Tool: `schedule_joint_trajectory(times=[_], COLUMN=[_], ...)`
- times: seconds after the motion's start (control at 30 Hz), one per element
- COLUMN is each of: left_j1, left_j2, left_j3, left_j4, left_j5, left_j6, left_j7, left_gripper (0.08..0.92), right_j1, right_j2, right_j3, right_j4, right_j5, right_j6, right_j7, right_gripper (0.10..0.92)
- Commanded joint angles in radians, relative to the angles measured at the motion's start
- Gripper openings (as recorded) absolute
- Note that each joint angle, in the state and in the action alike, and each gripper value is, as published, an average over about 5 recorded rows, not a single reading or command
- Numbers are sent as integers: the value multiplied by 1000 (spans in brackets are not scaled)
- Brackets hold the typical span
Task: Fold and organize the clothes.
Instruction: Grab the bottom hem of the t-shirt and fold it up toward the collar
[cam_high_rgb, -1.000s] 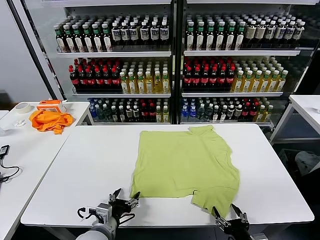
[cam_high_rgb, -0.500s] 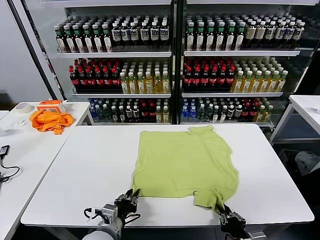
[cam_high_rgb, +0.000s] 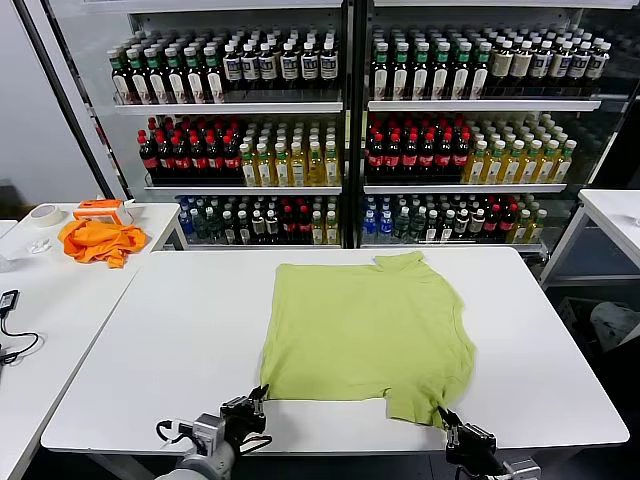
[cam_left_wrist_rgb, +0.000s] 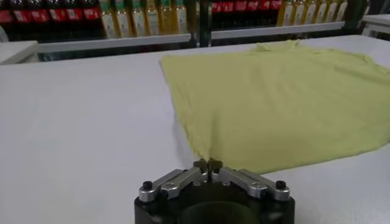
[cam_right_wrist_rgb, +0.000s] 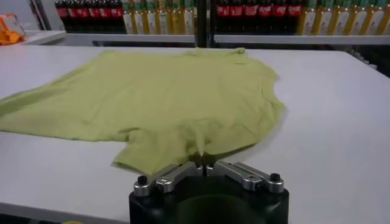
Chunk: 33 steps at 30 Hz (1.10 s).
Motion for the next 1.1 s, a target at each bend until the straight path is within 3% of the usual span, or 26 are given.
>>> schedule_joint_trajectory(times=[0.03,0.3,0.43,0.7,1.1], left_j1=[147,290,304,116,-168], left_j2=[101,135,161,169,130], left_j3=[-103,-162,-191,-151,-31], left_j4=[-151,-225,-255,-146,62], left_j5=[-28,-41,-79,-163,-241], left_j6=[-3,-7,-7,-113,-116], left_j7=[-3,-25,-27,8,22], left_gripper=[83,83,83,83,83], right_j1=[-105,-201,-181,81,372], right_j2=[-11,-7,-1,-24,-29], right_j3=[31,49,35,8,-69], right_j4=[103,156,177,101,-60], right_j5=[1,-8,-7,20,96], right_j6=[-33,-48,-55,-125,-219], right_j7=[6,25,29,30,45], right_gripper=[106,106,106,106,106])
